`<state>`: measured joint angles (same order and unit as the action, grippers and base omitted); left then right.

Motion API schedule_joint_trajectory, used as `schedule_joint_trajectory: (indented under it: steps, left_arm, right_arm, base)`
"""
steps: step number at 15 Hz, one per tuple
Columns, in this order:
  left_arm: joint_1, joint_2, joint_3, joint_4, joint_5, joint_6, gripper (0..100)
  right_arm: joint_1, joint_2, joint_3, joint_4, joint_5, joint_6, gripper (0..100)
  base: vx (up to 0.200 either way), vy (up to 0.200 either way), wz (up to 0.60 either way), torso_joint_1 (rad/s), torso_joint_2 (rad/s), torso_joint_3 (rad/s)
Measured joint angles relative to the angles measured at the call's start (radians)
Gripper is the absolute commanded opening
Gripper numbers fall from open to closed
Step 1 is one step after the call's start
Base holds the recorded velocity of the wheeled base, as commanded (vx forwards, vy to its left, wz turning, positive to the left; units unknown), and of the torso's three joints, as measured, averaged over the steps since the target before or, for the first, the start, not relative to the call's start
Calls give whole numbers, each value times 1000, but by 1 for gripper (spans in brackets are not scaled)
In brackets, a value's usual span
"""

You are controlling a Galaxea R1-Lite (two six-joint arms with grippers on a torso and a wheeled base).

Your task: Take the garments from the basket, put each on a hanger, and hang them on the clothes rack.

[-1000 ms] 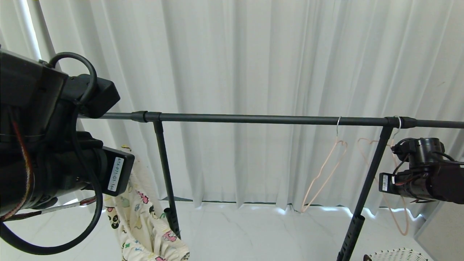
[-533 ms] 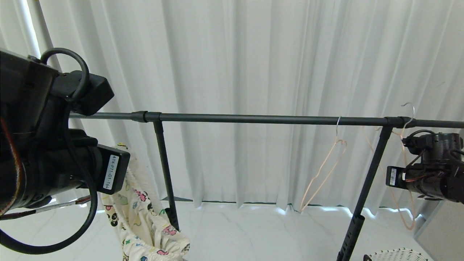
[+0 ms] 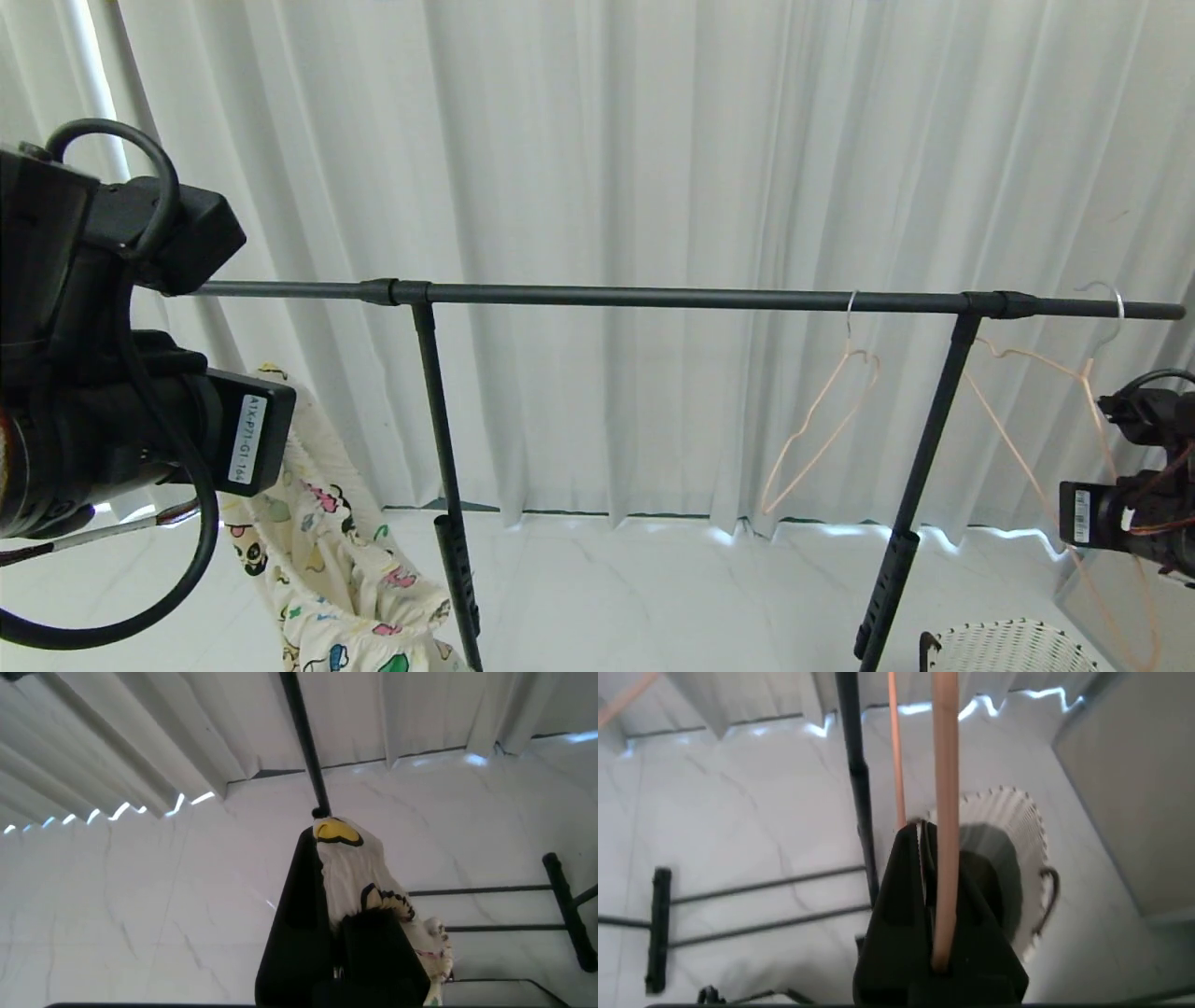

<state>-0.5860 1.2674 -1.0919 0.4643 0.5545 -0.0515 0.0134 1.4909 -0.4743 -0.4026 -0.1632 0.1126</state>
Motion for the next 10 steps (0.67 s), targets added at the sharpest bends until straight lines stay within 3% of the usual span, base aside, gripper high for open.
schedule_joint_trajectory:
  steps: [3, 10]
  left_arm:
    - [1, -16, 32, 1, 0, 0, 0]
    - [4, -81, 128, 1, 2, 1, 0]
  right_arm:
    - [0, -116, 47, 107, 14, -33, 0]
    - [20, -310, 44, 279, 73, -121, 0]
  base:
    - [-200, 0, 0, 4, 6, 2]
    - [-200, 0, 0, 4, 2, 4]
